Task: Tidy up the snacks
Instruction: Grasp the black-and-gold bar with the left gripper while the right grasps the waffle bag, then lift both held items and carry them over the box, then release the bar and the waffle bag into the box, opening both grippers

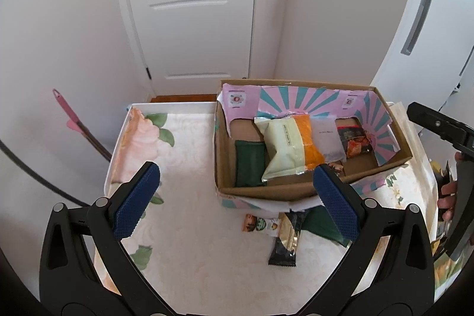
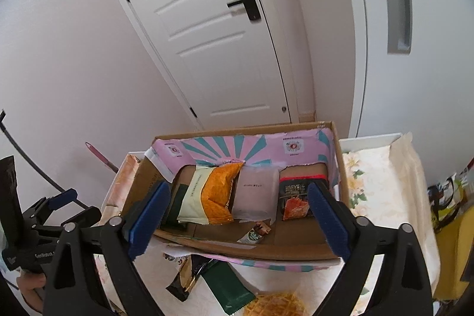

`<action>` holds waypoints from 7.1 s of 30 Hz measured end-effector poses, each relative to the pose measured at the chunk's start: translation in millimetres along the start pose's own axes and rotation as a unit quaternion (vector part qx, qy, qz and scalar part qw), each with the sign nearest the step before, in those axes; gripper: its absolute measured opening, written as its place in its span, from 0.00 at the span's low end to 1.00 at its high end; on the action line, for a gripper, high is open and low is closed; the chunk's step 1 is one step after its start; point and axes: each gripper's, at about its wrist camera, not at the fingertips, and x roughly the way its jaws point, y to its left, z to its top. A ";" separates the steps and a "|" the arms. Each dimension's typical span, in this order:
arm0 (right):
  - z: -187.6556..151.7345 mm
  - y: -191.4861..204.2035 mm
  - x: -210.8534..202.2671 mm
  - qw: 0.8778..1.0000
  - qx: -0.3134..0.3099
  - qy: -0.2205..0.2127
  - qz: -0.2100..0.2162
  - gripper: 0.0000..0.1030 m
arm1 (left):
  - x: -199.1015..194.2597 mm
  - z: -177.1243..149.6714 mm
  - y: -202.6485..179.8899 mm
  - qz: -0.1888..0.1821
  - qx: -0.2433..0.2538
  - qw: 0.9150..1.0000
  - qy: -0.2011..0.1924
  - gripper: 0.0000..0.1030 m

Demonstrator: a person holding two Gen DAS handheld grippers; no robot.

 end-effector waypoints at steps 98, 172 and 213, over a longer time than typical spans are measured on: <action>-190.0 -28.6 31.3 0.984 -0.118 0.113 -0.074 0.75 | 73.1 -134.4 -68.3 -0.086 0.056 0.990 0.092 0.28; 4.4 -11.5 56.3 0.996 0.012 0.070 -0.060 0.75 | 103.8 29.1 -14.9 -0.074 0.053 0.993 0.075 1.00; -52.0 28.5 -44.7 0.995 -0.095 0.031 0.014 0.99 | -25.3 -74.6 -12.7 -0.009 -0.025 0.999 0.031 1.00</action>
